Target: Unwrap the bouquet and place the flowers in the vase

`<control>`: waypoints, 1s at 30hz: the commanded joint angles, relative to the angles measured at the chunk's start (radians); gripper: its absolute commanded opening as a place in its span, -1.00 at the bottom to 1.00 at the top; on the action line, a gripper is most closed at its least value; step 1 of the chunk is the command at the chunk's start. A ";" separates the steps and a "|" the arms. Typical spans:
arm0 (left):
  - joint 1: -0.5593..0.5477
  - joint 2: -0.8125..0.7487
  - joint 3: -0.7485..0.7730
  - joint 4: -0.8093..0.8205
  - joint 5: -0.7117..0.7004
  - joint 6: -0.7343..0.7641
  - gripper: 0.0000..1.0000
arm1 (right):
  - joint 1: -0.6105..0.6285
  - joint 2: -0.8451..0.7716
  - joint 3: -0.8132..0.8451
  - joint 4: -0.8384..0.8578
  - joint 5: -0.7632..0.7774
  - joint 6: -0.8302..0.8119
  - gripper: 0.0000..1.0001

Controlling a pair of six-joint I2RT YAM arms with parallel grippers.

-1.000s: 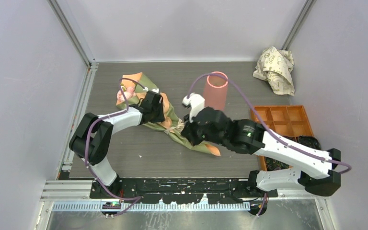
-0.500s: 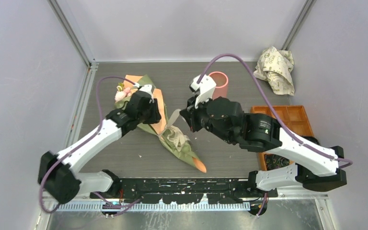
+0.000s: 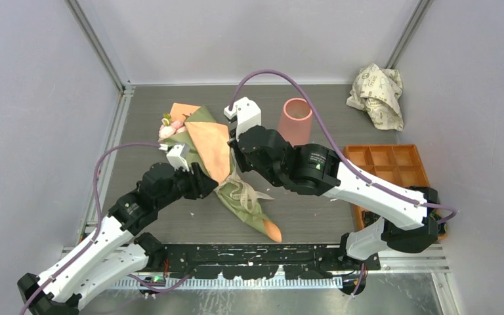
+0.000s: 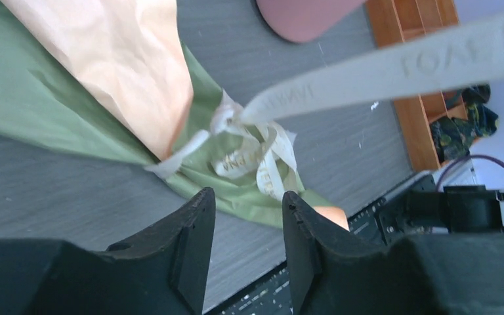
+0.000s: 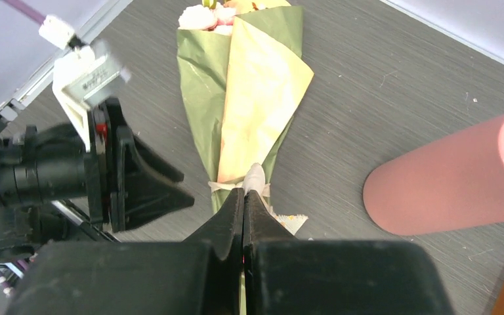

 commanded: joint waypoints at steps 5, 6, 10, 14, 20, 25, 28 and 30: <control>-0.172 0.065 -0.048 0.139 -0.041 -0.074 0.09 | -0.049 0.013 0.091 0.023 -0.025 0.016 -0.99; -0.204 0.098 -0.049 0.152 -0.069 -0.076 0.09 | -0.056 0.014 0.093 0.022 -0.029 0.015 -0.99; -0.326 0.239 -0.041 0.208 -0.207 -0.088 0.04 | -0.071 0.016 0.099 0.026 -0.041 0.018 -0.99; -0.366 0.337 -0.026 0.234 -0.294 -0.098 -0.02 | -0.073 0.003 0.096 0.031 -0.053 0.017 -0.99; -0.369 0.373 -0.012 0.207 -0.424 -0.090 -0.04 | -0.073 -0.024 0.070 0.042 -0.064 0.013 -0.99; -0.369 0.390 0.004 0.205 -0.472 -0.050 -0.03 | -0.074 -0.041 0.045 0.059 -0.077 0.022 -0.99; -0.369 0.419 0.010 0.239 -0.458 -0.031 -0.03 | -0.074 -0.042 0.043 0.061 -0.081 0.026 -0.99; -0.368 0.442 0.017 0.257 -0.445 -0.027 -0.04 | -0.073 -0.042 0.044 0.061 -0.080 0.025 -0.99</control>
